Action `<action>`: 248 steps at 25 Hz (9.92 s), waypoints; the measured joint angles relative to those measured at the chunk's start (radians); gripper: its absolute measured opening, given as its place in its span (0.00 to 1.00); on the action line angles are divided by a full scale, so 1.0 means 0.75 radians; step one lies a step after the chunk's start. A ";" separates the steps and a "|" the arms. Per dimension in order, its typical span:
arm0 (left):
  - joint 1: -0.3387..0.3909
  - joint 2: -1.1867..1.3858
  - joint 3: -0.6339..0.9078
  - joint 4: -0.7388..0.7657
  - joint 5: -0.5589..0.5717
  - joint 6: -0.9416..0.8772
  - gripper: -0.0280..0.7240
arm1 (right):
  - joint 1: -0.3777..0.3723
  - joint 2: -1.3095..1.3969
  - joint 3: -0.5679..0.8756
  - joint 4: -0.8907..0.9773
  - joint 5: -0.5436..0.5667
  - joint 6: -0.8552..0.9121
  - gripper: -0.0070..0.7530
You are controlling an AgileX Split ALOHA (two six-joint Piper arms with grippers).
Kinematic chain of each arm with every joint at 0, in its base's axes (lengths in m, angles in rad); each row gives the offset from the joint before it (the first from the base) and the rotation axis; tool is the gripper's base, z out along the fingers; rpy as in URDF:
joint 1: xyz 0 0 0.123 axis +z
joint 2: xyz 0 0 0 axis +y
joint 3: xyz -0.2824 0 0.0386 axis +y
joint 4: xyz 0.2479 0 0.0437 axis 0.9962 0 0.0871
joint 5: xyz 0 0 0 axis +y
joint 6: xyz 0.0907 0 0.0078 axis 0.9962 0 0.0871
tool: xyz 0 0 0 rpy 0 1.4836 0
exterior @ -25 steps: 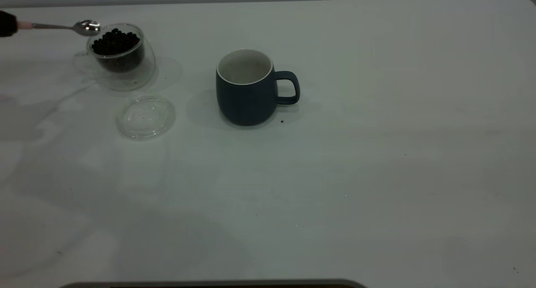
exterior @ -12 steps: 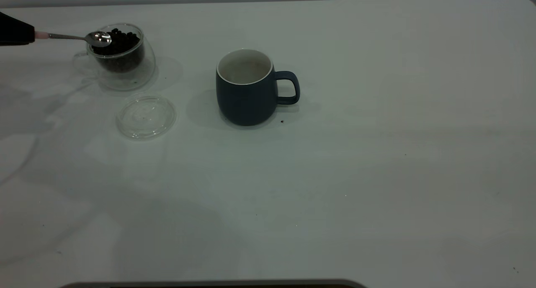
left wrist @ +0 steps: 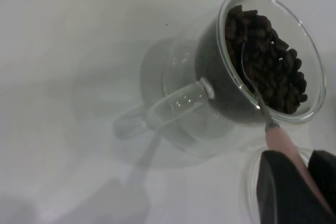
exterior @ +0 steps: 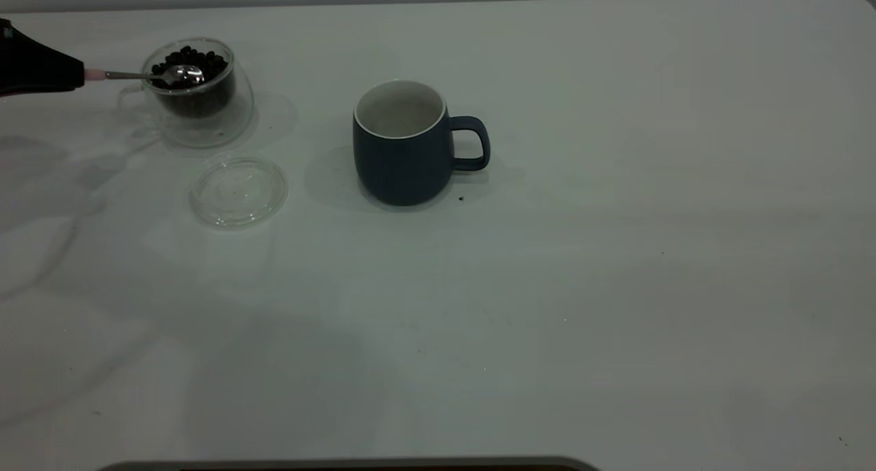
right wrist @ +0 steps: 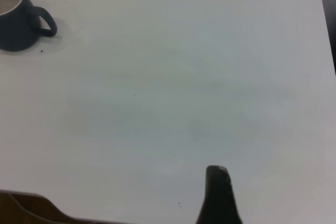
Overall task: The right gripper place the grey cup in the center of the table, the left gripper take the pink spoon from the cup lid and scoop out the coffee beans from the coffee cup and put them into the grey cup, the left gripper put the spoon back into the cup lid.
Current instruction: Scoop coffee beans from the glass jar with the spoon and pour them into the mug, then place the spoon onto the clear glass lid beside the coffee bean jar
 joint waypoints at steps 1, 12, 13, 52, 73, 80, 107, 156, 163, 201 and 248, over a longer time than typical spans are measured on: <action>0.000 0.000 0.000 -0.003 0.000 -0.020 0.20 | 0.000 0.000 0.000 0.000 0.000 0.000 0.79; 0.000 0.000 0.000 -0.003 0.079 -0.284 0.20 | 0.000 0.000 0.000 0.000 0.000 0.000 0.79; 0.000 0.000 0.000 0.003 0.085 -0.311 0.20 | 0.000 0.000 0.000 0.000 0.000 0.000 0.79; 0.105 0.060 -0.001 -0.019 0.297 -0.742 0.20 | 0.000 0.000 0.000 0.000 0.000 -0.003 0.79; 0.150 0.060 -0.001 -0.020 0.543 -0.782 0.20 | 0.000 0.000 0.000 0.000 0.000 -0.003 0.79; 0.099 0.060 -0.001 0.043 0.547 -0.803 0.20 | 0.000 0.000 0.000 0.000 0.000 -0.003 0.79; -0.371 0.060 -0.001 -0.040 0.501 -0.796 0.20 | 0.000 0.000 0.000 0.000 0.000 -0.003 0.79; 0.030 -0.210 0.391 -0.070 0.430 -0.120 0.20 | 0.000 0.000 0.000 0.000 0.000 -0.003 0.79; 0.199 -0.191 0.532 -0.104 0.349 -0.035 0.20 | 0.000 0.000 0.000 0.000 0.000 -0.003 0.79; -0.029 0.145 0.477 -0.410 0.168 0.124 0.20 | 0.000 0.000 0.000 0.000 0.000 -0.003 0.79; -0.059 0.235 0.448 -0.418 0.193 0.127 0.80 | 0.000 0.000 0.000 0.000 0.000 -0.003 0.79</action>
